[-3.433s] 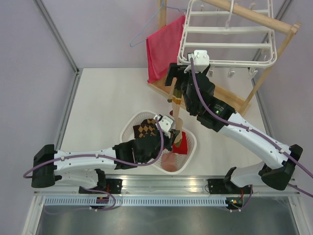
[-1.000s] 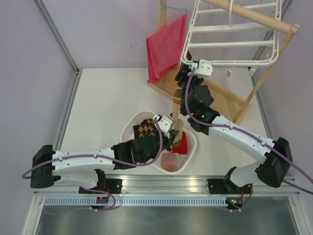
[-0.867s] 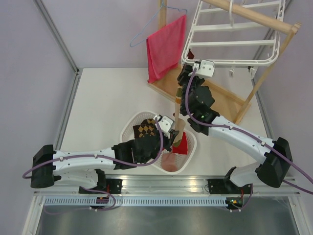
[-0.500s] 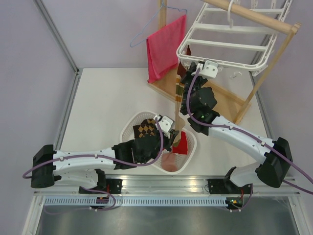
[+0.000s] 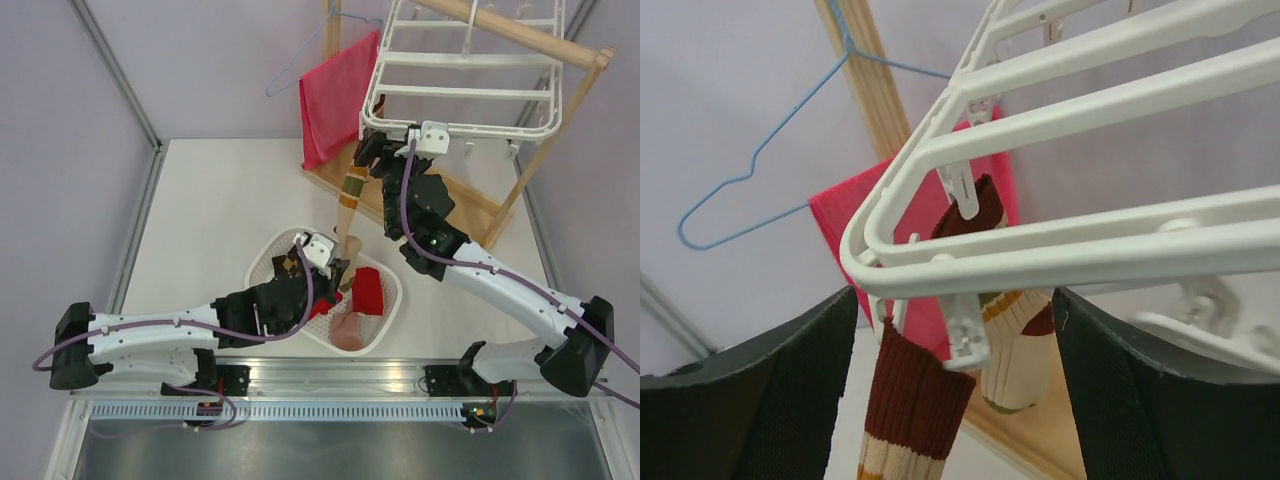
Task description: Remove the socks clipped to the hanger
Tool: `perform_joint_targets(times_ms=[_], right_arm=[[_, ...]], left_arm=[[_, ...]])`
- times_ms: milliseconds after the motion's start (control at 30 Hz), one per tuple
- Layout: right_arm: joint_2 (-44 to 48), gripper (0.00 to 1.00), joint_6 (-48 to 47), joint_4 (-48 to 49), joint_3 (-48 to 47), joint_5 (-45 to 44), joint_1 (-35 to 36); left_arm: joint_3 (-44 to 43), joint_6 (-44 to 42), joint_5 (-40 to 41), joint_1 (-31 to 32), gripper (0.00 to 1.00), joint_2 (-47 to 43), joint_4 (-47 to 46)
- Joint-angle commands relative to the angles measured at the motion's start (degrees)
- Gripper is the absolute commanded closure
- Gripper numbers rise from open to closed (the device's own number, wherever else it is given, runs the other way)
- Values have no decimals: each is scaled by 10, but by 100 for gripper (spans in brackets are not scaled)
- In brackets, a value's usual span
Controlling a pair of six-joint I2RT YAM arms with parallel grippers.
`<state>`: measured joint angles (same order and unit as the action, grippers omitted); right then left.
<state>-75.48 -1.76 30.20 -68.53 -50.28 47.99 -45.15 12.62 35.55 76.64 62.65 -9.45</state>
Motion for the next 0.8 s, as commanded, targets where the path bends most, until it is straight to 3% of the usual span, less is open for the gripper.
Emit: perform_joint_targets(times_ms=[0,200,367,600,767], right_arm=[[30,17,60,-93,11,91,2],[98,17,113,-114,109,146,9],[218,17,139,-129,182,151,9],[358,18,126,-217,194,177,9],[454,19,118,-243,212,117,10]], left_arm=[[-18,-41,66,3,98,-33,13],[-28,-72,76,-10,98,-40,20],[-17,-45,61,-10,98,-66,42],[-9,-21,40,-9,98,-66,50],[-13,-23,51,-9,98,-61,56]])
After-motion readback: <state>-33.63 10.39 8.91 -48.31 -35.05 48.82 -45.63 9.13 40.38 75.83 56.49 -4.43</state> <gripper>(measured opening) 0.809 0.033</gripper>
